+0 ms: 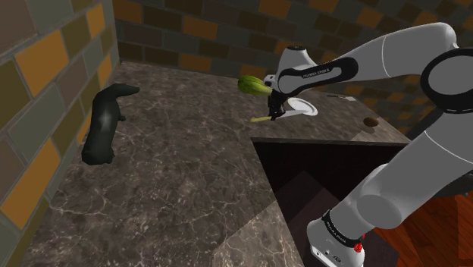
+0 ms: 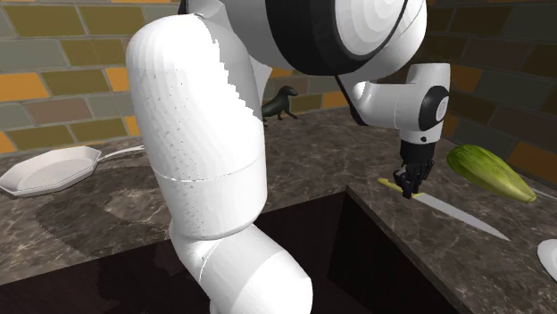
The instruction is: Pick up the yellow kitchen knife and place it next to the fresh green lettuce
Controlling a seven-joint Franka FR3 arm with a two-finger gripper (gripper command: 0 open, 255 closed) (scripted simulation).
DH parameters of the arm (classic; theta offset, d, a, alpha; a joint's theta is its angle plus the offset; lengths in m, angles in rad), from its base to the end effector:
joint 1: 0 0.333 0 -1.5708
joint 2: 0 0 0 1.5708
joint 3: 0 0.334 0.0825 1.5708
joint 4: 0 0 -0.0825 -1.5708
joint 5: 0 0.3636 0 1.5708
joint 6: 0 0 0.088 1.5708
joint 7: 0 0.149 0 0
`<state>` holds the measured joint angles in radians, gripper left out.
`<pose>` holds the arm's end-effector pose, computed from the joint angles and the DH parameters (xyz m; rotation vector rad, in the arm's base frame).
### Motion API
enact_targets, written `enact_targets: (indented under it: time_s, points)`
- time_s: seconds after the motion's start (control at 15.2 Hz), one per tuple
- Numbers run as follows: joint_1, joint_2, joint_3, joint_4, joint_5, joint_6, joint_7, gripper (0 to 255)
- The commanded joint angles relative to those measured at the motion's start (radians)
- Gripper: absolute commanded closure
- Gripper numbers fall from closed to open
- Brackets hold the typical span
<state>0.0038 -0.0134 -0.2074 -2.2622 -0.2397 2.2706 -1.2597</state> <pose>0.4920 -0.1155 0.3583 2.4582 1.6979 -0.1581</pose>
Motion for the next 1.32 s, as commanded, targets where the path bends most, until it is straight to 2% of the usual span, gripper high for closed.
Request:
enact_targets:
  time_s: [0.0, 0.59, 0.66, 0.99, 1.25]
  points:
    - [-0.001, 0.017, -0.001, -0.010, -0.001, 0.028, 0.004, 255]
    - [-0.002, 0.031, -0.002, -0.019, -0.002, 0.050, 0.007, 255]
    - [-0.002, 0.031, -0.002, -0.019, -0.002, 0.050, 0.007, 0]
    - [-0.002, 0.031, -0.002, -0.019, -0.002, 0.050, 0.007, 0]
    - [0.011, -0.043, 0.011, 0.032, 0.003, -0.077, 0.006, 0]
